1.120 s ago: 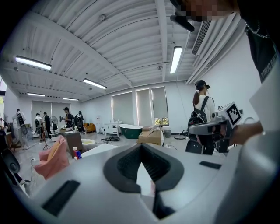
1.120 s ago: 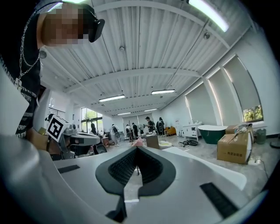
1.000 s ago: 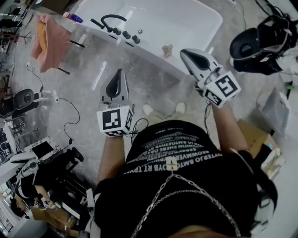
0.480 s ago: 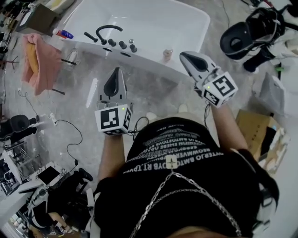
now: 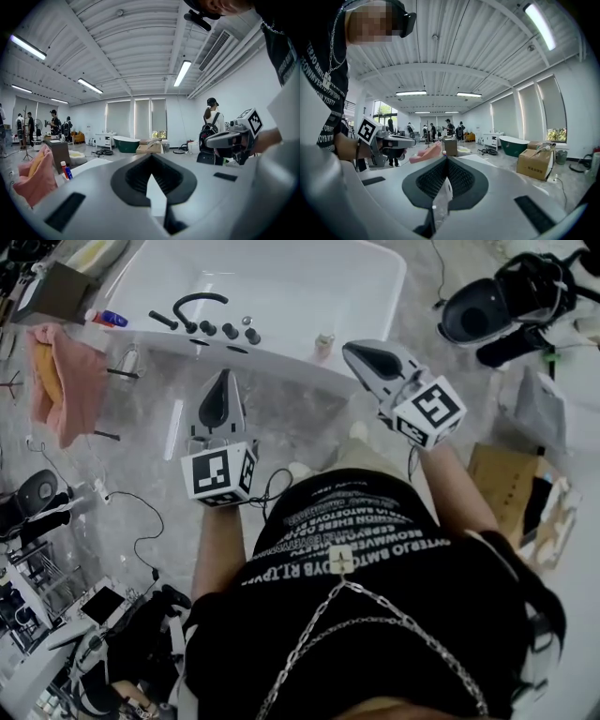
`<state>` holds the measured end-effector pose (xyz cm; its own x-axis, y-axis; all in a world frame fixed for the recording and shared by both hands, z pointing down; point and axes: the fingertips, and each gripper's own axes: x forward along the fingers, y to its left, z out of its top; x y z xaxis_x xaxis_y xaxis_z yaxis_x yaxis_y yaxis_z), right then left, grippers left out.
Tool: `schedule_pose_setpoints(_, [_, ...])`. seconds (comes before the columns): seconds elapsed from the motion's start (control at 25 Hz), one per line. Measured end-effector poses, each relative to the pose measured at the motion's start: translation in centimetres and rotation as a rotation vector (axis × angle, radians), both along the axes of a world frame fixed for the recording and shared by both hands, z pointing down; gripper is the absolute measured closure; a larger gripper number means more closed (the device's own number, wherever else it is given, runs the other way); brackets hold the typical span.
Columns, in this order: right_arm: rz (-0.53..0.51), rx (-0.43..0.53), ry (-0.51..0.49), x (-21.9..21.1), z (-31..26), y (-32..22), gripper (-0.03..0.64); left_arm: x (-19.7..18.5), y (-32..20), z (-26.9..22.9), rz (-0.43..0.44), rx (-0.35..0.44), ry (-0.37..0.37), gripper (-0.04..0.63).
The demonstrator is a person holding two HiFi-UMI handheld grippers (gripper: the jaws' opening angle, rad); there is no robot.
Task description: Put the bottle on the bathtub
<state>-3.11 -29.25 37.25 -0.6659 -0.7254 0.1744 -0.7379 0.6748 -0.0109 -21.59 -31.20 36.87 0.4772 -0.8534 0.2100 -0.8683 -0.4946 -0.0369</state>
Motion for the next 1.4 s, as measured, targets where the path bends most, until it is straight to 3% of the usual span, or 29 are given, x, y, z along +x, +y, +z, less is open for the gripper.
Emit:
schedule_pose_setpoints(0.64, [-0.076,0.036,0.017,4.6,-0.6,-3.0,0.614,6.4,-1.1,-1.7,-0.036,0.032,-0.057,0.598])
schedule_pose_setpoints(0.92, [-0.060,0.040,-0.004,3.9,0.2,-2.4,0.614,5.2,-0.1,-1.4,-0.038,0.036,-0.069,0.598])
schedule_pose_setpoints(1.4, [0.057,0.084,-0.004,2.5,-0.9,-1.1,0.614,1.5,1.6,-0.7,0.006,0.041,-0.037,0.598])
